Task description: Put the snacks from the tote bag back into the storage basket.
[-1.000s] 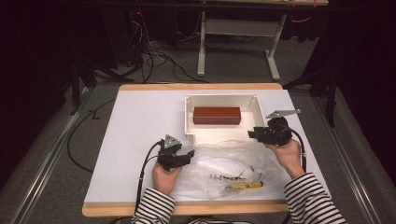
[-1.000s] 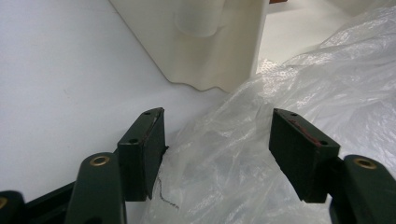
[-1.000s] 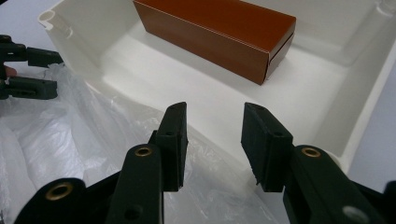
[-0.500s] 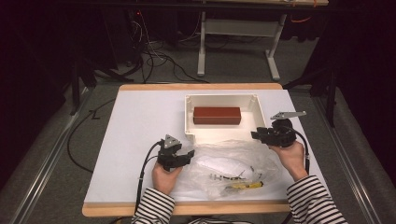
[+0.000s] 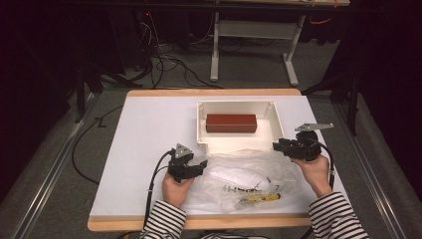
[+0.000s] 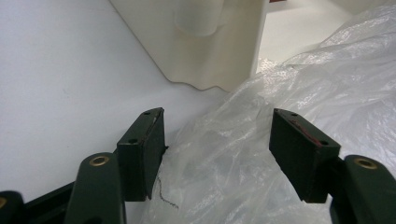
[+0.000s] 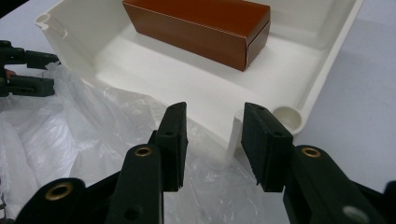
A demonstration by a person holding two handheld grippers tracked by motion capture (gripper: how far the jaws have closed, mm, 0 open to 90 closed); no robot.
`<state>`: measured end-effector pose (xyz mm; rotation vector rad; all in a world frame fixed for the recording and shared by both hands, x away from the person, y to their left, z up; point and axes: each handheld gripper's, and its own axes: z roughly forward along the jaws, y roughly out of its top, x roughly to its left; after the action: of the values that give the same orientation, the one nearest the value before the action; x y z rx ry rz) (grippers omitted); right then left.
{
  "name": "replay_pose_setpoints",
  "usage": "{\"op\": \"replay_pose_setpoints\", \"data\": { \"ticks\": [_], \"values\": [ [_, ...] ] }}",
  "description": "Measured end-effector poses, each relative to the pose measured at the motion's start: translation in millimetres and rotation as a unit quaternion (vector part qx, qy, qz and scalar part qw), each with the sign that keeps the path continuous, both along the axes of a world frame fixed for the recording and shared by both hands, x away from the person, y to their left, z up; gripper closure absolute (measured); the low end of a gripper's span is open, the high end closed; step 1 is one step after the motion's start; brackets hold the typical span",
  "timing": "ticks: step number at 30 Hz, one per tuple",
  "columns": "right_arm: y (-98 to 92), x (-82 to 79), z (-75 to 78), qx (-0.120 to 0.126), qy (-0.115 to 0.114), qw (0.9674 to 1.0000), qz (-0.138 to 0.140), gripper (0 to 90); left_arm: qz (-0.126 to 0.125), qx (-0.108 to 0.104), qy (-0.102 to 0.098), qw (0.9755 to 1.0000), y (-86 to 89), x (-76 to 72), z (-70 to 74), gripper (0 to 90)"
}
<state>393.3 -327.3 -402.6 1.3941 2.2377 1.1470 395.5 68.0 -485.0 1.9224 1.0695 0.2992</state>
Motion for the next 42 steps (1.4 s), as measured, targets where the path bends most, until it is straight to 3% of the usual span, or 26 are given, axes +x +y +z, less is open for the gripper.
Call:
{"op": "replay_pose_setpoints", "data": {
  "ticks": [31, 42],
  "values": [
    [-11.2, -14.7, -15.5, 0.022, -0.004, 0.9996, -0.017, 61.2, 0.000, 0.000, 0.000, 1.0000, 0.0, 0.0, 0.0, 36.5],
    [-14.6, -17.1, -27.0, 0.015, -0.001, 0.9995, -0.028, 61.0, 0.000, 0.000, 0.000, 1.0000, -0.1, -0.1, 0.0, 36.5]
  ]
}}
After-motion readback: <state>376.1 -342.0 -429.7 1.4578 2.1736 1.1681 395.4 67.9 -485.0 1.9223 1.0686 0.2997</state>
